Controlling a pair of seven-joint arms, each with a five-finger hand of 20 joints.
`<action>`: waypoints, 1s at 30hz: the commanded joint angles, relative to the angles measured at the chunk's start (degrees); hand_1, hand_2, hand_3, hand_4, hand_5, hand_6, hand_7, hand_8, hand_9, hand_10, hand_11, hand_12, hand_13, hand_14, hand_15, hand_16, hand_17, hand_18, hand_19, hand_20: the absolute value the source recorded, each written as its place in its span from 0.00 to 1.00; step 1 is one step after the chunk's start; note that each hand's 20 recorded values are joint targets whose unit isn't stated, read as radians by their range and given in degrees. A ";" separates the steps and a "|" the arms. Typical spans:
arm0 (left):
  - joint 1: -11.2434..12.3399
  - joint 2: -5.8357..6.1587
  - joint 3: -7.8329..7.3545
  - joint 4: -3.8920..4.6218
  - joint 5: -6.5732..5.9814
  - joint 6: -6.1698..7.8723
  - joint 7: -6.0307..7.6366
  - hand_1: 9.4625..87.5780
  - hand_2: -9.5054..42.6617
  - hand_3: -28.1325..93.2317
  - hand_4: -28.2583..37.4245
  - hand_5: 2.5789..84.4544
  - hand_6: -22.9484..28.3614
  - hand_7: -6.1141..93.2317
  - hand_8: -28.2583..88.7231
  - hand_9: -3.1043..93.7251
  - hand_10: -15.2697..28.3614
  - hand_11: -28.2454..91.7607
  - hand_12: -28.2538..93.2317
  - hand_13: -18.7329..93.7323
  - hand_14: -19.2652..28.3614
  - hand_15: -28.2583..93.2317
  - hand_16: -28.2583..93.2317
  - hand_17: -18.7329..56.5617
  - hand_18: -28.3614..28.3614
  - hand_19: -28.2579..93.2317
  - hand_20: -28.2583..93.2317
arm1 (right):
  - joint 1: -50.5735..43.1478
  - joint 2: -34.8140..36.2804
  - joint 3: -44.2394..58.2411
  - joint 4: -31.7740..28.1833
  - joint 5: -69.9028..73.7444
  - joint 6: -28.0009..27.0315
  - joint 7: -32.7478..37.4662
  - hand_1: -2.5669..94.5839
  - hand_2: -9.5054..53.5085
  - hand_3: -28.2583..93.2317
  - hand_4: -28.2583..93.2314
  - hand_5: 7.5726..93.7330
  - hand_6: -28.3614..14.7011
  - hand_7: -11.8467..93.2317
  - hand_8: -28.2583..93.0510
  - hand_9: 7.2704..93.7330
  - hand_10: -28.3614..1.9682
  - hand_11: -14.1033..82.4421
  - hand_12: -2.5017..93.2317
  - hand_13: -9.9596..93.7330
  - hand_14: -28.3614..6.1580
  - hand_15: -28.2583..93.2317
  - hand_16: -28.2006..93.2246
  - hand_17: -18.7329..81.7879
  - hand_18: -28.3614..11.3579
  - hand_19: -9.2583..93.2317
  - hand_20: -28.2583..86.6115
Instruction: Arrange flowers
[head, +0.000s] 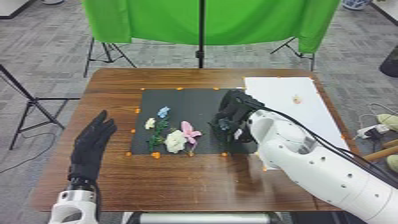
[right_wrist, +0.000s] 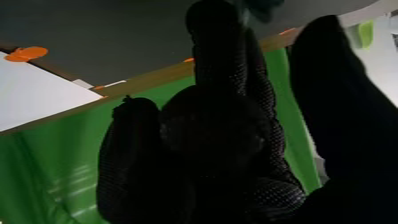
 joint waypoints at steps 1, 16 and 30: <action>0.52 -0.61 0.33 0.42 0.28 -0.66 -0.21 0.14 0.15 0.80 0.01 0.39 0.52 0.12 0.20 0.40 0.61 0.30 0.35 0.41 0.71 0.31 0.28 0.25 0.71 0.25 0.38 | -0.26 1.38 3.94 -1.25 -2.12 1.17 0.88 0.42 0.00 0.72 0.08 0.68 0.67 0.24 0.16 0.90 0.53 0.39 0.25 1.00 0.76 0.69 0.52 0.87 0.49 1.00 0.71; 1.04 -0.40 0.06 0.16 0.20 -0.57 -0.54 0.14 0.15 0.80 0.02 0.39 0.51 0.12 0.20 0.40 0.61 0.30 0.35 0.41 0.72 0.31 0.28 0.25 0.72 0.25 0.38 | -1.83 4.85 12.58 9.65 -9.67 0.42 14.43 0.37 0.00 0.76 0.11 0.44 0.56 0.18 0.19 0.44 0.29 0.20 0.23 0.86 0.56 0.70 0.48 0.73 0.34 0.99 0.62; -0.25 0.39 0.24 0.57 0.23 -1.11 -1.16 0.15 0.15 0.80 0.02 0.39 0.52 0.12 0.20 0.40 0.61 0.30 0.35 0.41 0.72 0.31 0.28 0.25 0.72 0.25 0.38 | 0.84 2.37 4.82 22.46 -13.32 9.09 14.66 0.46 0.00 0.75 0.09 0.47 0.62 0.21 0.18 0.51 0.34 0.23 0.22 0.91 0.65 0.70 0.46 0.79 0.43 0.99 0.59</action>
